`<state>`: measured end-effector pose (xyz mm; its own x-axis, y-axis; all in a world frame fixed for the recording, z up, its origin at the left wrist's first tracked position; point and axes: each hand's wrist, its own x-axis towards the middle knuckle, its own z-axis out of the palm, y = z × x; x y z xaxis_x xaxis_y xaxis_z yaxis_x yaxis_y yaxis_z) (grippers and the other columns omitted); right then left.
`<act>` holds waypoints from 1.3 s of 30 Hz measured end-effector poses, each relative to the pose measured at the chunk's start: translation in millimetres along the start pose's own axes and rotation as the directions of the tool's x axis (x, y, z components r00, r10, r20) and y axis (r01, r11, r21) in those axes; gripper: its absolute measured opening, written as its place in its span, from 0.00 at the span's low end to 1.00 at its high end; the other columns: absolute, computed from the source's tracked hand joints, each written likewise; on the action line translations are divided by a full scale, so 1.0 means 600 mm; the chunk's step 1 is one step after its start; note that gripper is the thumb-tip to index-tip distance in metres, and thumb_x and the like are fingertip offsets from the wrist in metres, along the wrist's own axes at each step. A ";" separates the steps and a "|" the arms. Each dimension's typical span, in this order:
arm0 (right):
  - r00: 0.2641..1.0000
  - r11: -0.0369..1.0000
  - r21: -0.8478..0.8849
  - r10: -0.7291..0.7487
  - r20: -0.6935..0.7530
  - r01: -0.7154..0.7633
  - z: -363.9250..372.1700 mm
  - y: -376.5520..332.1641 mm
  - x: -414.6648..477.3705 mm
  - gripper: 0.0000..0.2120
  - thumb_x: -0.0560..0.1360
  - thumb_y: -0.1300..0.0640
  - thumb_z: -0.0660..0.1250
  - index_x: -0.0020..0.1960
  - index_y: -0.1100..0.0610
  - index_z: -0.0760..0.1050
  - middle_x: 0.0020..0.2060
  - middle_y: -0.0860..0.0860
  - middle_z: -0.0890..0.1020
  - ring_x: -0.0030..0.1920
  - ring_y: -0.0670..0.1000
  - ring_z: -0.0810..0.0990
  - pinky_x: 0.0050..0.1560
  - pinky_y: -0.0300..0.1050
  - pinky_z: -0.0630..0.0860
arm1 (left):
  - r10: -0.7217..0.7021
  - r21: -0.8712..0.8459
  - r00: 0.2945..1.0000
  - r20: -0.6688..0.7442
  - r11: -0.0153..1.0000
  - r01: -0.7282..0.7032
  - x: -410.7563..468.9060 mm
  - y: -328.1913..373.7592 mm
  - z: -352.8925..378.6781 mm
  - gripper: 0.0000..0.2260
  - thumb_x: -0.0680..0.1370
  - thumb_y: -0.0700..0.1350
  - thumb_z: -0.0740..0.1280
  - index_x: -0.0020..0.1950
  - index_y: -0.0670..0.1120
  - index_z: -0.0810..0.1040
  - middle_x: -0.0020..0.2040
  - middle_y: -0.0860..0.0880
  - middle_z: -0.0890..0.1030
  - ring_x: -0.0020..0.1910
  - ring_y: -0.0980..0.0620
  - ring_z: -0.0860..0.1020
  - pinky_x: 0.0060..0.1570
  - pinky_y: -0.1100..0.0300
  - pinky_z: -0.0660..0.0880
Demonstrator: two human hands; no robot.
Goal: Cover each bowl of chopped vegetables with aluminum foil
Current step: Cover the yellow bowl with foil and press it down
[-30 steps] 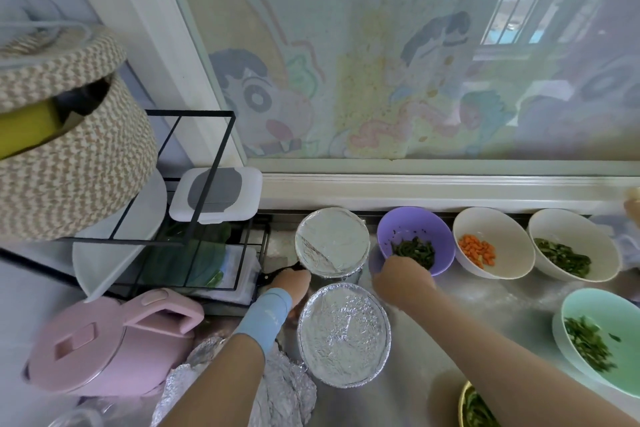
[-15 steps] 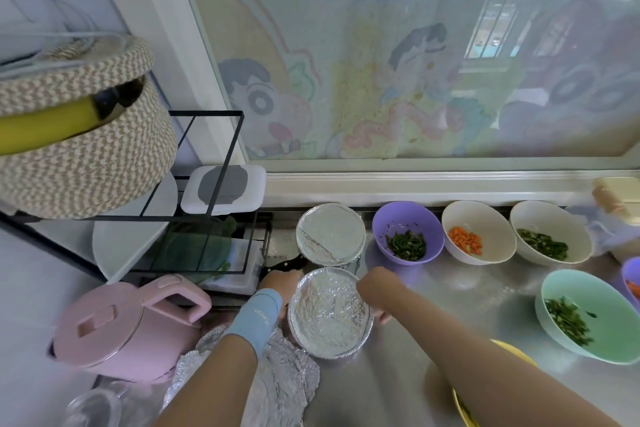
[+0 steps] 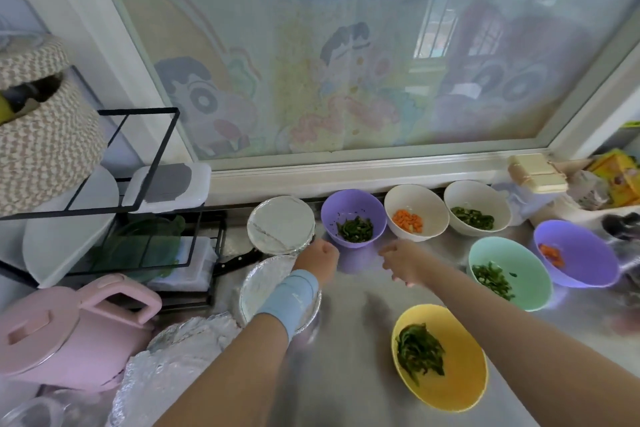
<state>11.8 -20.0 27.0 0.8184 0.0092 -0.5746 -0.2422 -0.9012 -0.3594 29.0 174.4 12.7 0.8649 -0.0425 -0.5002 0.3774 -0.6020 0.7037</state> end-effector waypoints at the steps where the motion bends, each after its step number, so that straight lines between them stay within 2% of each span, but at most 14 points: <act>1: 0.996 0.990 0.113 0.085 -0.027 -0.082 -0.001 0.024 -0.009 0.18 0.79 0.62 0.61 0.68 0.58 0.74 0.65 0.56 0.77 0.67 0.57 0.74 0.65 0.50 0.72 | -0.020 0.007 0.997 0.074 1.000 0.020 0.001 0.001 0.028 0.13 0.78 0.46 0.57 0.51 0.41 0.78 0.52 0.39 0.82 0.51 0.39 0.80 0.51 0.51 0.77; 4: 0.991 0.997 -0.043 0.060 -0.123 -0.066 0.002 0.095 -0.038 0.19 0.77 0.61 0.60 0.66 0.54 0.75 0.62 0.55 0.78 0.62 0.56 0.77 0.62 0.48 0.74 | -0.099 0.067 0.966 0.239 0.994 0.086 -0.018 0.003 0.100 0.14 0.79 0.46 0.60 0.58 0.39 0.78 0.58 0.37 0.81 0.52 0.38 0.81 0.51 0.48 0.78; 7: 0.992 0.982 -0.144 0.120 -0.038 -0.124 0.022 0.161 -0.063 0.22 0.78 0.58 0.59 0.72 0.51 0.68 0.67 0.52 0.76 0.64 0.54 0.76 0.60 0.45 0.75 | -0.265 0.101 0.875 0.406 0.964 0.245 -0.046 0.010 0.160 0.17 0.77 0.42 0.70 0.64 0.40 0.73 0.65 0.37 0.76 0.61 0.38 0.76 0.57 0.50 0.74; 9: 0.983 0.967 -0.178 0.185 0.003 -0.181 0.034 0.190 -0.076 0.21 0.79 0.58 0.58 0.72 0.54 0.67 0.62 0.53 0.77 0.59 0.54 0.79 0.55 0.44 0.77 | -0.357 0.113 0.822 0.443 0.932 0.344 -0.058 0.005 0.193 0.21 0.76 0.40 0.70 0.68 0.39 0.71 0.64 0.39 0.75 0.64 0.37 0.75 0.63 0.47 0.74; 11: 0.966 0.949 -0.214 0.251 0.059 -0.233 0.048 0.206 -0.083 0.14 0.79 0.61 0.58 0.62 0.60 0.73 0.51 0.55 0.80 0.51 0.54 0.82 0.43 0.42 0.78 | -0.307 0.213 0.872 0.383 0.947 0.240 -0.065 0.000 0.223 0.16 0.80 0.45 0.63 0.66 0.40 0.74 0.59 0.40 0.78 0.59 0.36 0.79 0.55 0.44 0.79; 13: 0.961 0.949 -0.208 0.261 0.091 -0.237 0.057 0.214 -0.084 0.08 0.78 0.65 0.58 0.53 0.60 0.74 0.48 0.55 0.80 0.48 0.54 0.83 0.35 0.40 0.75 | -0.362 0.205 0.865 0.346 0.930 0.307 -0.070 0.005 0.234 0.15 0.80 0.47 0.60 0.64 0.41 0.75 0.58 0.40 0.78 0.55 0.35 0.80 0.50 0.45 0.81; 17: 0.988 0.982 -0.120 0.150 0.023 -0.147 0.067 0.213 -0.062 0.18 0.76 0.64 0.60 0.65 0.59 0.72 0.56 0.56 0.79 0.55 0.55 0.80 0.50 0.44 0.79 | -0.435 0.074 0.861 0.265 0.899 0.431 -0.074 0.005 0.232 0.14 0.79 0.47 0.60 0.60 0.40 0.74 0.53 0.38 0.77 0.55 0.35 0.78 0.54 0.44 0.79; 21: 0.998 0.998 -0.028 0.051 0.036 -0.050 0.066 0.189 -0.045 0.19 0.75 0.63 0.59 0.64 0.56 0.73 0.56 0.54 0.79 0.54 0.55 0.79 0.52 0.47 0.80 | -0.471 -0.014 0.866 0.167 0.877 0.480 -0.072 -0.012 0.213 0.14 0.79 0.48 0.60 0.60 0.42 0.74 0.61 0.35 0.75 0.59 0.35 0.76 0.56 0.45 0.78; 23: 0.997 0.999 -0.010 0.034 0.072 -0.033 0.067 0.177 -0.042 0.21 0.75 0.64 0.59 0.67 0.55 0.72 0.57 0.54 0.78 0.53 0.54 0.79 0.51 0.46 0.80 | -0.469 -0.037 0.871 0.147 0.877 0.479 -0.077 -0.023 0.202 0.13 0.78 0.47 0.59 0.54 0.39 0.75 0.51 0.35 0.76 0.52 0.36 0.77 0.56 0.48 0.77; 26: 0.998 1.000 -0.025 -0.007 0.068 0.009 0.065 0.163 -0.044 0.21 0.77 0.60 0.58 0.70 0.54 0.69 0.62 0.54 0.77 0.58 0.55 0.77 0.56 0.47 0.78 | -0.400 -0.074 0.912 0.092 0.910 0.407 -0.096 -0.019 0.189 0.08 0.79 0.44 0.59 0.44 0.40 0.73 0.41 0.41 0.71 0.44 0.42 0.74 0.48 0.50 0.76; 29: 0.998 0.997 -0.047 -0.068 0.001 0.068 0.055 0.138 -0.049 0.22 0.80 0.56 0.58 0.73 0.53 0.66 0.67 0.54 0.73 0.66 0.56 0.73 0.63 0.49 0.74 | -0.324 -0.062 0.943 0.076 0.942 0.329 -0.102 -0.017 0.170 0.08 0.80 0.38 0.61 0.57 0.37 0.76 0.54 0.39 0.77 0.53 0.41 0.76 0.52 0.52 0.72; 31: 0.992 0.992 -0.035 -0.124 -0.037 0.123 0.053 0.108 -0.052 0.21 0.81 0.54 0.58 0.73 0.50 0.66 0.69 0.53 0.72 0.67 0.56 0.72 0.65 0.49 0.72 | -0.270 -0.080 0.961 0.066 0.958 0.275 -0.107 -0.020 0.152 0.07 0.80 0.38 0.61 0.55 0.39 0.76 0.59 0.37 0.77 0.57 0.41 0.76 0.56 0.50 0.72; 36: 0.956 0.956 -0.019 -0.292 -0.028 0.291 0.073 -0.008 -0.068 0.18 0.80 0.55 0.56 0.68 0.48 0.73 0.68 0.49 0.74 0.66 0.52 0.72 0.66 0.44 0.69 | -0.161 -0.056 0.984 -0.071 0.986 0.158 -0.133 -0.046 0.081 0.09 0.74 0.47 0.57 0.41 0.44 0.73 0.41 0.41 0.78 0.39 0.44 0.76 0.42 0.52 0.73; 39: 0.936 0.937 -0.017 -0.350 -0.025 0.350 0.104 -0.096 -0.082 0.17 0.79 0.56 0.57 0.63 0.47 0.77 0.64 0.47 0.78 0.64 0.51 0.75 0.64 0.43 0.71 | -0.126 -0.037 0.985 -0.118 0.992 0.123 -0.153 -0.094 0.019 0.09 0.77 0.46 0.59 0.43 0.45 0.77 0.39 0.47 0.81 0.38 0.46 0.79 0.44 0.54 0.77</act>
<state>-47.0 58.5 29.8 0.8643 0.3132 -0.3935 0.0682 -0.8481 -0.5254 -75.4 203.0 13.3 0.8434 0.1285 -0.5218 0.4925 -0.5730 0.6551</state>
